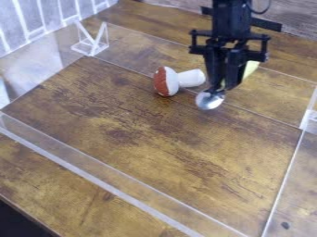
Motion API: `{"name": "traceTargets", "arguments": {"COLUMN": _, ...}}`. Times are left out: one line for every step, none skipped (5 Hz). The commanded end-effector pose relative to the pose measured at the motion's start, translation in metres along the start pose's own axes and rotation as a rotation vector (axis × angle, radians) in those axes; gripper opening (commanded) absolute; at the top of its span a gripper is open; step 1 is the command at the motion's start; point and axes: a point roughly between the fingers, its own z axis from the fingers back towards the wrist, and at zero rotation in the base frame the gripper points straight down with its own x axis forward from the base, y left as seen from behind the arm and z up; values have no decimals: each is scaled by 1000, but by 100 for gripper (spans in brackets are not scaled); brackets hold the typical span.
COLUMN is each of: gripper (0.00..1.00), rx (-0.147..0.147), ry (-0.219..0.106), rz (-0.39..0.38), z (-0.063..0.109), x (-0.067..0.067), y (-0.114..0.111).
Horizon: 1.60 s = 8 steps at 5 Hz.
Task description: Move the green spoon to the right
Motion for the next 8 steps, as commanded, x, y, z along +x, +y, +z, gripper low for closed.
{"name": "traceTargets", "arguments": {"gripper": 0, "rx": -16, "ry": -114, "rz": 23, "z": 38, "x": -6, "y": 4}}
{"name": "traceTargets", "arguments": {"gripper": 0, "rx": -19, "ry": -113, "rz": -62, "z": 39, "x": -5, "y": -4}}
{"name": "traceTargets", "arguments": {"gripper": 0, "rx": -14, "ry": -106, "rz": -139, "z": 40, "x": -5, "y": -10}}
{"name": "traceTargets", "arguments": {"gripper": 0, "rx": -11, "ry": -101, "rz": -217, "z": 42, "x": -5, "y": -17}}
{"name": "traceTargets", "arguments": {"gripper": 0, "rx": -18, "ry": -118, "rz": -191, "z": 46, "x": -3, "y": -15}}
{"name": "traceTargets", "arguments": {"gripper": 0, "rx": -20, "ry": -128, "rz": -155, "z": 50, "x": -2, "y": -8}}
{"name": "traceTargets", "arguments": {"gripper": 0, "rx": -21, "ry": -129, "rz": -164, "z": 46, "x": 5, "y": -5}}
{"name": "traceTargets", "arguments": {"gripper": 0, "rx": -29, "ry": -129, "rz": -170, "z": 37, "x": 12, "y": -1}}
